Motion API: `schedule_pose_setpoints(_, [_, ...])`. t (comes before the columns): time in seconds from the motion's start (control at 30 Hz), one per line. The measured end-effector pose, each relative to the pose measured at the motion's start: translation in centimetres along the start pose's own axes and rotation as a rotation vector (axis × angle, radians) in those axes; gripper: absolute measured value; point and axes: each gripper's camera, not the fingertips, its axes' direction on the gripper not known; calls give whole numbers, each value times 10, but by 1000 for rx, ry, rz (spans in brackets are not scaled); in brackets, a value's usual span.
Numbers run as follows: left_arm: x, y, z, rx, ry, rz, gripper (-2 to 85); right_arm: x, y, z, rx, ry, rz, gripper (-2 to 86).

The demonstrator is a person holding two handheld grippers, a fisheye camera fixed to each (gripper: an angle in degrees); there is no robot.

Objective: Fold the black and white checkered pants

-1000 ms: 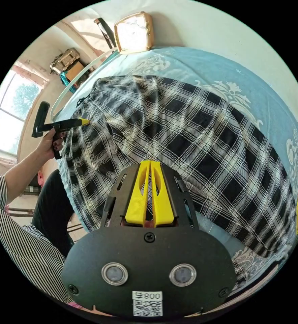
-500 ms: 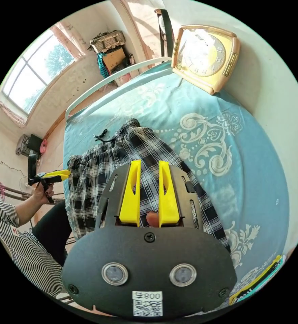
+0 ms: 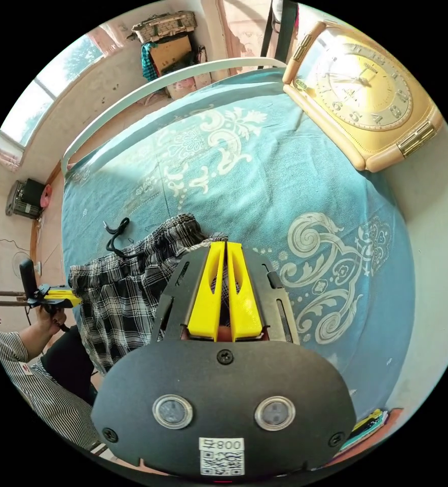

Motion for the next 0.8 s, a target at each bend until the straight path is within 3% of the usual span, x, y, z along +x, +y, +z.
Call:
schedule_pose_setpoints(0.1, [-12,0,-8,-18,-30,12,15,3,-10,14,9,21,5,9])
schedule_pose_setpoints(0.23, [-26,1,-13,-45,-26,-1,21,12,-11,60,-150,92,57,13])
schedule_pose_setpoints(0.43, [-37,6,-40,5,30,3,59,42,10,55,-12,15,173,27])
schedule_pose_setpoints(0.57, [-42,2,-52,37,22,-4,57,43,37,52,86,-155,171,19])
schedule_pose_setpoints(0.73, [-47,-4,-48,-31,-74,-26,15,18,54,108,-96,-148,112,4])
schedule_pose_setpoints(0.8, [-47,-2,-57,-14,-79,-41,8,24,65,106,-43,-155,161,2])
